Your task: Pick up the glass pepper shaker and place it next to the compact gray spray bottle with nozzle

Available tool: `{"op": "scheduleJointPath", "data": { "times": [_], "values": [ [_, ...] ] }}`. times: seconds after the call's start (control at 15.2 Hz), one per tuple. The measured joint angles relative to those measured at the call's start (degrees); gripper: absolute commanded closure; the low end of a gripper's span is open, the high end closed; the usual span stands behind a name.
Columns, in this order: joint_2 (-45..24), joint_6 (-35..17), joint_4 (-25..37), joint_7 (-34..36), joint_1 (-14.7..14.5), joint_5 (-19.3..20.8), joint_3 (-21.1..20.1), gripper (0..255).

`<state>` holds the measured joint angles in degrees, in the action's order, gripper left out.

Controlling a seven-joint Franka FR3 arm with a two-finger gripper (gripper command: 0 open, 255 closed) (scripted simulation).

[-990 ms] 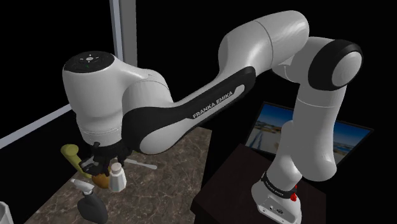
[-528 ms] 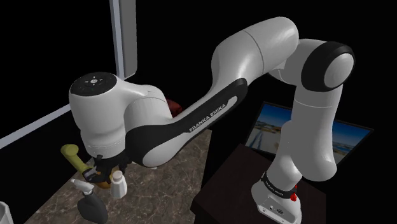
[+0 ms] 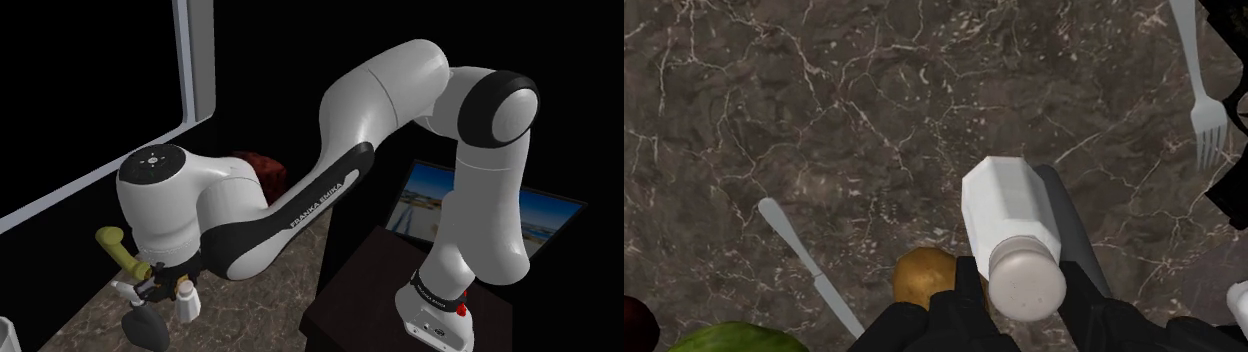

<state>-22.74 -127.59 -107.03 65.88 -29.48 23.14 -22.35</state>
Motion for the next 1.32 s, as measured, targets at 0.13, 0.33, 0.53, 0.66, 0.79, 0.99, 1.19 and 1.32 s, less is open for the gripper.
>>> {"op": "scheduleJointPath", "data": {
  "times": [0.13,0.33,0.53,0.66,0.79,0.99,1.19,1.32],
  "values": [
    [-0.7,-1.0,-0.4,0.5,-0.1,0.5,0.2,255],
    [-2.4,-2.8,-0.7,1.5,-0.5,1.7,0.8,255],
    [-3.6,-4.2,-1.1,2.1,-0.8,2.5,1.3,255],
    [-4.7,-5.3,-1.2,2.8,-1.1,3.2,1.7,255],
    [-5.8,-6.5,-1.4,3.5,-1.4,4.0,2.1,255],
    [-7.4,-7.9,-1.3,4.4,-1.8,5.0,2.7,255],
    [-9.0,-9.5,-1.5,5.3,-2.2,6.1,3.4,255],
    [-10.2,-10.2,-1.0,5.8,-2.7,6.7,3.8,255]
  ]
}}
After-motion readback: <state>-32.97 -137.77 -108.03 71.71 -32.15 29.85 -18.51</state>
